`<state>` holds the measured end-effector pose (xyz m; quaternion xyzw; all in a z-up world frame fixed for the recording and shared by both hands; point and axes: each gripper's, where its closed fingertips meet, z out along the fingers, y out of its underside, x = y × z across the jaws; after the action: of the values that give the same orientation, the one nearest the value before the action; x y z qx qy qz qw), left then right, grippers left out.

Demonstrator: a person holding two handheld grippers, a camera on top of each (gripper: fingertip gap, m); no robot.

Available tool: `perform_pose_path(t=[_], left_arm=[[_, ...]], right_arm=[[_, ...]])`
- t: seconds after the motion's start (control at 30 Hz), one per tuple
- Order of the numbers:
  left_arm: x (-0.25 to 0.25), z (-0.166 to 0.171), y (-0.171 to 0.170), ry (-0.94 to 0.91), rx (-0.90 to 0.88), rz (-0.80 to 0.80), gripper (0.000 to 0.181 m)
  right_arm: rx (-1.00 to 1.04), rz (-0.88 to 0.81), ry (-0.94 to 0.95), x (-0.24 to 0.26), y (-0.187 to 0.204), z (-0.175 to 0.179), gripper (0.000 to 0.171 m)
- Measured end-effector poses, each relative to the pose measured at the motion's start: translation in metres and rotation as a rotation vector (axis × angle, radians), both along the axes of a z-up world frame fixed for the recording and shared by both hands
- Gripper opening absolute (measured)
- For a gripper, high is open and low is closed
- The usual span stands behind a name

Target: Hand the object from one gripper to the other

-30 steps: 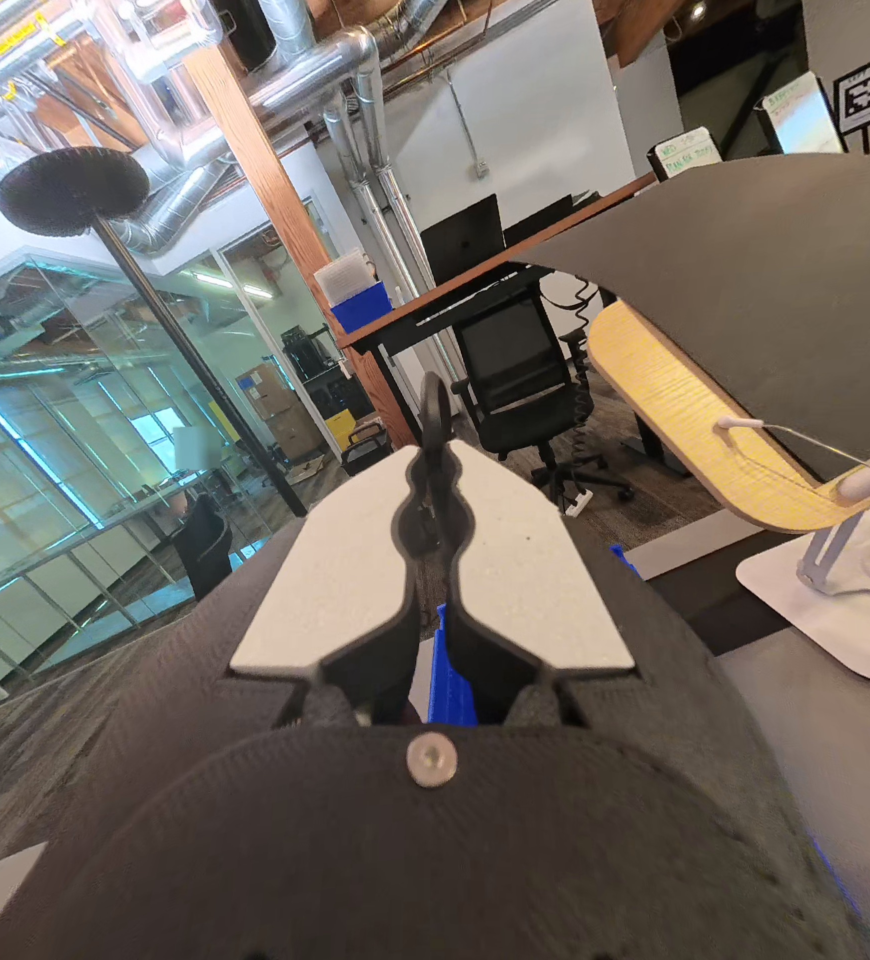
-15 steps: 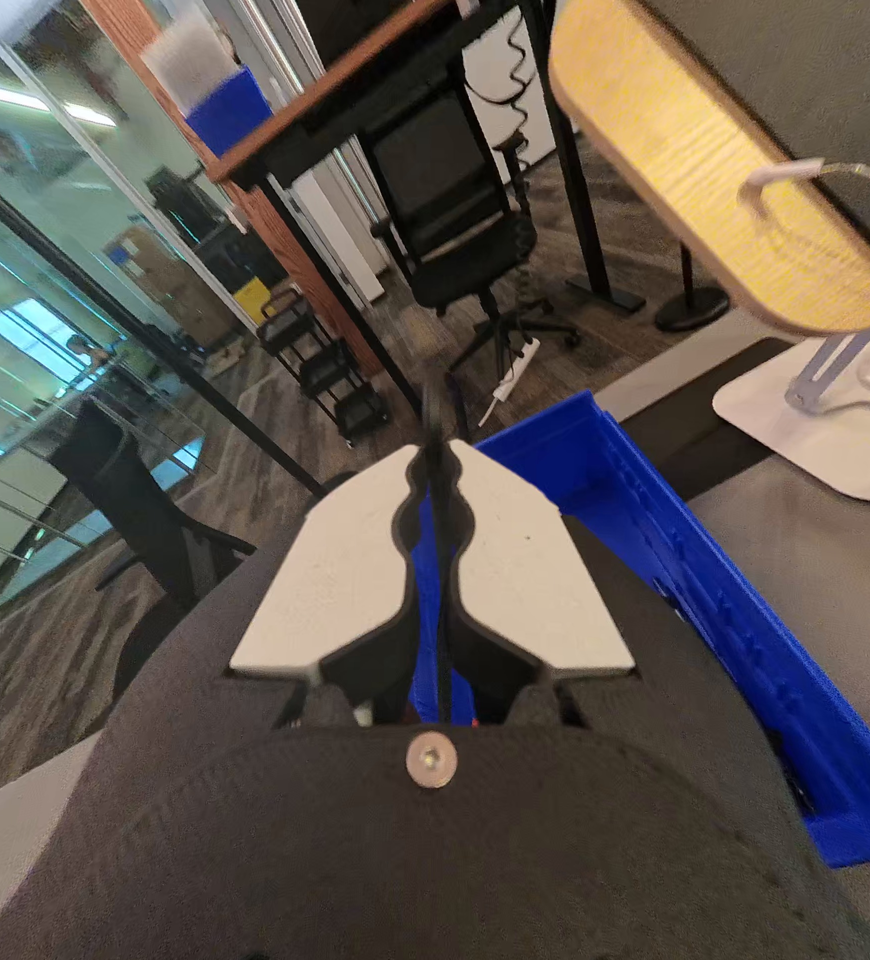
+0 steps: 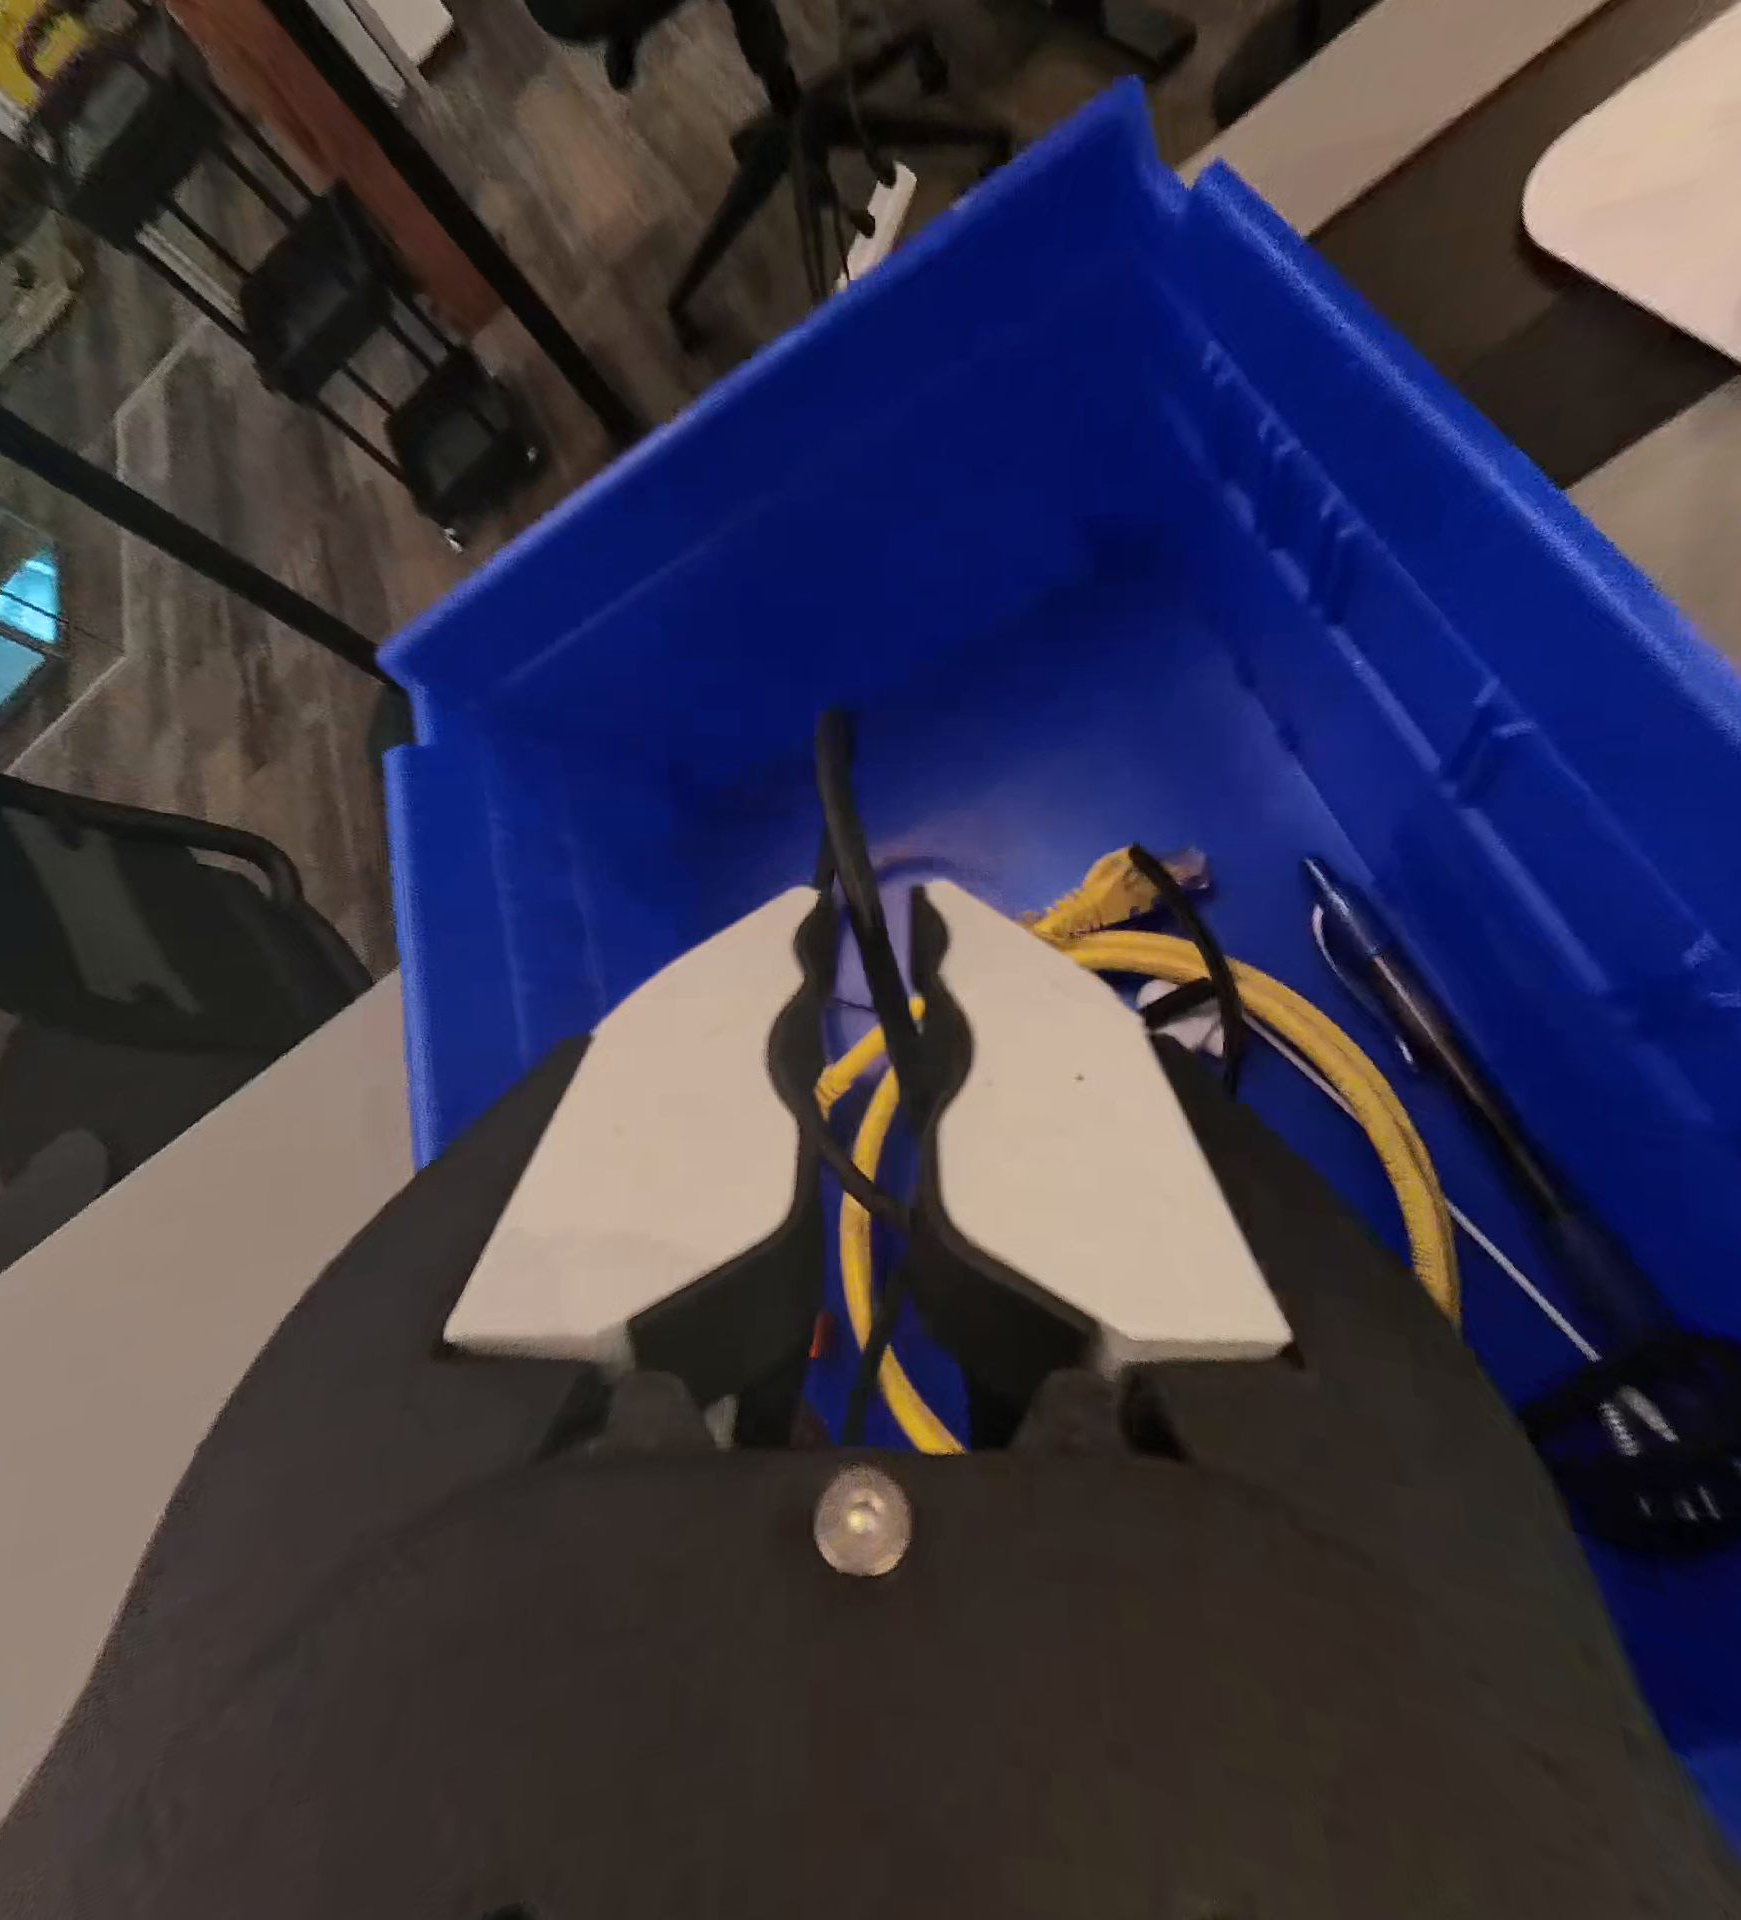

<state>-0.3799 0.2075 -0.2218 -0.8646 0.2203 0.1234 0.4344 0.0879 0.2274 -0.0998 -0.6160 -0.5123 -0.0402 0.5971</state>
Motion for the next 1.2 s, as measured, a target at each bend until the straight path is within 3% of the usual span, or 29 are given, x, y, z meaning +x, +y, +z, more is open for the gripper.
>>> perform_pose_path(t=[0.1, 0.23, 0.43, 0.57, 0.67, 0.87, 1.2], left_arm=[[0.000, -0.001, 0.001, -0.004, -0.004, -0.005, 0.037], [-0.001, 0.027, 0.000, -0.017, 0.094, -0.007, 0.043], [0.013, 0.085, -0.017, 0.012, 0.239, -0.077, 0.036], [0.034, 0.087, -0.038, 0.058, 0.152, -0.194, 0.026], [0.045, 0.067, -0.043, 0.072, 0.044, -0.254, 0.017], [0.045, -0.024, -0.061, 0.110, -0.344, -0.343, 0.007], [0.060, -0.046, -0.092, 0.004, -0.522, -0.458, 0.015]], right_arm=[[-0.005, 0.000, -0.001, 0.000, 0.000, -0.002, 0.047], [-0.007, 0.004, -0.007, -0.003, -0.001, -0.004, 0.047], [-0.017, 0.018, 0.003, -0.009, -0.005, -0.005, 0.047], [-0.018, 0.024, -0.002, -0.012, -0.008, -0.006, 0.047], [-0.023, 0.030, -0.003, -0.016, -0.011, -0.008, 0.047], [-0.031, 0.033, -0.006, -0.019, -0.013, -0.011, 0.047], [-0.077, 0.044, -0.002, -0.032, -0.018, -0.024, 0.047]])
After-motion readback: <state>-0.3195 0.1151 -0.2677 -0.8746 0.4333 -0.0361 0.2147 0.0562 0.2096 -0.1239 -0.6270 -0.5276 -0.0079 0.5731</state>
